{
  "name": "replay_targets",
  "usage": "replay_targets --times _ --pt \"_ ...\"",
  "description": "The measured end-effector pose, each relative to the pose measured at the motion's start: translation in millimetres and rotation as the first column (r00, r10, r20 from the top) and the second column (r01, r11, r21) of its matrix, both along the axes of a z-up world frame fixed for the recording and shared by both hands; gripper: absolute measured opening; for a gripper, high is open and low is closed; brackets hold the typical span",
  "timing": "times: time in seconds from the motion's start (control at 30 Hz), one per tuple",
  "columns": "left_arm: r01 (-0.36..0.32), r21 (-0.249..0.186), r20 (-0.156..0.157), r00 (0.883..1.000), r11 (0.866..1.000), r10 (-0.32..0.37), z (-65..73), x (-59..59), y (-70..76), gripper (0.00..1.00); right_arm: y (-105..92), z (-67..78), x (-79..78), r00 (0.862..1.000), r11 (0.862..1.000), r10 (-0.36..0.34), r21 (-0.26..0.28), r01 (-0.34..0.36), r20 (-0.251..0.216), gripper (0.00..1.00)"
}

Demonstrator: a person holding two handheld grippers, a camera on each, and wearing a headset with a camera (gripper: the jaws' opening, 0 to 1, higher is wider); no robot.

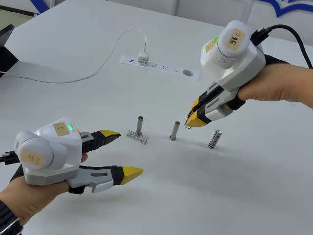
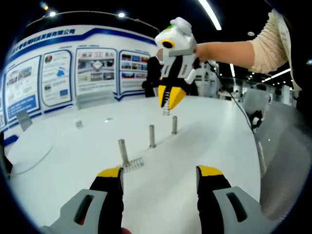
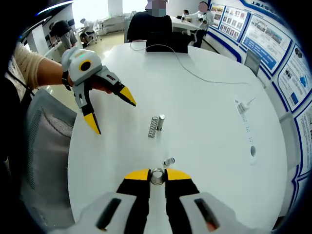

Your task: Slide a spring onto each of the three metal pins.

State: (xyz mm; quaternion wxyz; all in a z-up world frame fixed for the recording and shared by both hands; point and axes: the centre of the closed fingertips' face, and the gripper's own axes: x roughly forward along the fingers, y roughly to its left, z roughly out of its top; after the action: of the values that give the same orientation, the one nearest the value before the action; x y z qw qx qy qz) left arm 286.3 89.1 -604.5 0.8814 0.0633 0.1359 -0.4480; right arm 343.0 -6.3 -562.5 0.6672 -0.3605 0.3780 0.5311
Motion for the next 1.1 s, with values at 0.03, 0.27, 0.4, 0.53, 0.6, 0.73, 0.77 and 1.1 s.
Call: replay_targets --times 0.03,0.27,0.4,0.53,0.6,0.73,0.77,1.1 --pt "-0.002 0.0 -0.001 1.0 1.0 0.002 -0.1 0.1 0.5 0.61 0.3 -0.2 1.2 1.0 1.0 -0.003 0.002 0.003 -0.001 0.12" --pt "-0.012 -0.002 -0.002 1.0 1.0 0.012 -0.1 2.4 3.0 0.62 4.0 -2.2 8.7 1.0 1.0 -0.022 0.016 0.022 0.007 0.12" --pt "-0.015 -0.005 -0.004 1.0 1.0 0.015 -0.6 3.0 4.2 0.63 6.7 -5.4 10.3 1.0 1.0 -0.023 0.012 0.023 0.006 0.12" --pt "-0.019 -0.006 -0.008 1.0 1.0 0.019 -1.7 3.5 5.7 0.63 9.1 -9.1 16.1 1.0 1.0 -0.027 0.014 0.027 -0.002 0.12" --pt "-0.021 -0.008 -0.009 1.0 1.0 0.021 -2.0 3.7 6.4 0.63 10.5 -11.2 17.2 1.0 1.0 -0.025 0.013 0.025 -0.002 0.12" --pt "-0.028 -0.012 -0.01 1.0 1.0 0.028 -1.6 4.6 8.1 0.63 11.8 -17.9 22.3 1.0 1.0 -0.022 0.01 0.023 -0.012 0.12" --pt "-0.03 -0.013 -0.01 1.0 0.999 0.03 -1.5 4.9 8.4 0.63 11.9 -18.3 23.3 1.0 1.0 -0.023 0.009 0.024 -0.013 0.12" --pt "-0.035 -0.015 -0.012 0.999 0.999 0.035 -3.3 6.6 11.8 0.63 12.4 -24.0 33.4 0.999 1.0 -0.027 0.003 0.027 -0.026 0.12"
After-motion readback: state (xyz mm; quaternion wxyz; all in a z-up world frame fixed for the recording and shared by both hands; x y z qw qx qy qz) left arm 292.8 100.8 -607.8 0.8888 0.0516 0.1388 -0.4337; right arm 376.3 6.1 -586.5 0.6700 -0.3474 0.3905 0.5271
